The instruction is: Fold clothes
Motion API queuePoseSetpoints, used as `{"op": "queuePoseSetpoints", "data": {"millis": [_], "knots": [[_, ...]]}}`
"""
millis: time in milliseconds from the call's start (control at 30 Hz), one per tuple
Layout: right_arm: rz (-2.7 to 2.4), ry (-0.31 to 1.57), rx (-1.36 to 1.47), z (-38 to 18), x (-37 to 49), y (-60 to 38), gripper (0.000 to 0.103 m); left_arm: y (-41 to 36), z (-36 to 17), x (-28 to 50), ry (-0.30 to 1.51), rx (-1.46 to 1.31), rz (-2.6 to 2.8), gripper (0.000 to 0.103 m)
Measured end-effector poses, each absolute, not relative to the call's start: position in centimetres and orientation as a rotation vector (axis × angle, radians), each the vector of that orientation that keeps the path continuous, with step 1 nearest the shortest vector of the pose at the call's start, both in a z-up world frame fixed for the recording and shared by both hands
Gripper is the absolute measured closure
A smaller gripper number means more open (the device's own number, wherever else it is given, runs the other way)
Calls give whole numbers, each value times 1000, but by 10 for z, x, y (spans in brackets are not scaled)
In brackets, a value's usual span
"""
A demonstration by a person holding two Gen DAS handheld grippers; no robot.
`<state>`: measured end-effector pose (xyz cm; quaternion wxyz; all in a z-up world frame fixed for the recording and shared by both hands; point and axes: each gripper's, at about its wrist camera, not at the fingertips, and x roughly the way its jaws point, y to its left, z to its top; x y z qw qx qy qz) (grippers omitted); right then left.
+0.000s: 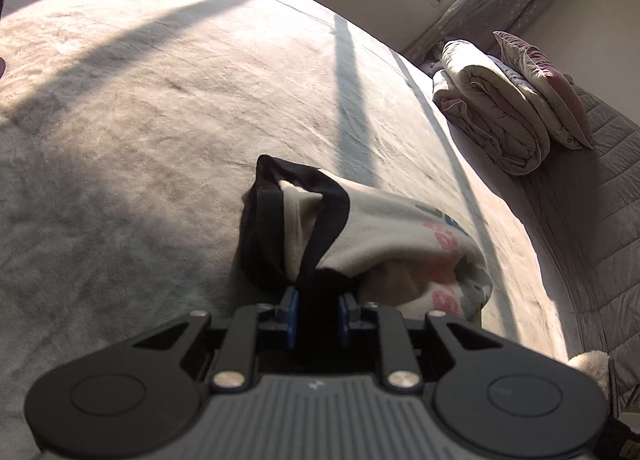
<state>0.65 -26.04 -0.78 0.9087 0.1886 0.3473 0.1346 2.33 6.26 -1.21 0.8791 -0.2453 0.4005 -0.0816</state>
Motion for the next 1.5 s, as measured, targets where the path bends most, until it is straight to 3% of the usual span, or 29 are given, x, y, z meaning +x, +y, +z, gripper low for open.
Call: {"op": "queuePoseSetpoints", "data": {"millis": [200,800,867,900,1000,1133,1300,1500], "knots": [[277,669,418,1,17,-257,30,89,-11,15,852,-480,-162,85],[464,628,642,-12,51,-223,30,115,-30,-28,902,-338,-323,85],[504,626,644,-13,53,-216,47,117,-31,-28,905,-347,-331,85],[527,640,635,-13,55,-211,69,119,-31,-27,907,-349,-332,84],[591,633,627,-11,52,-204,81,124,-30,-25,913,-366,-334,81],[702,642,657,-4,43,-204,85,139,-16,-27,855,-370,-286,48],[847,687,593,3,23,-186,86,165,0,-29,769,-460,-256,40],[987,776,454,-5,-6,-149,86,178,5,-24,730,-578,-266,37]]}}
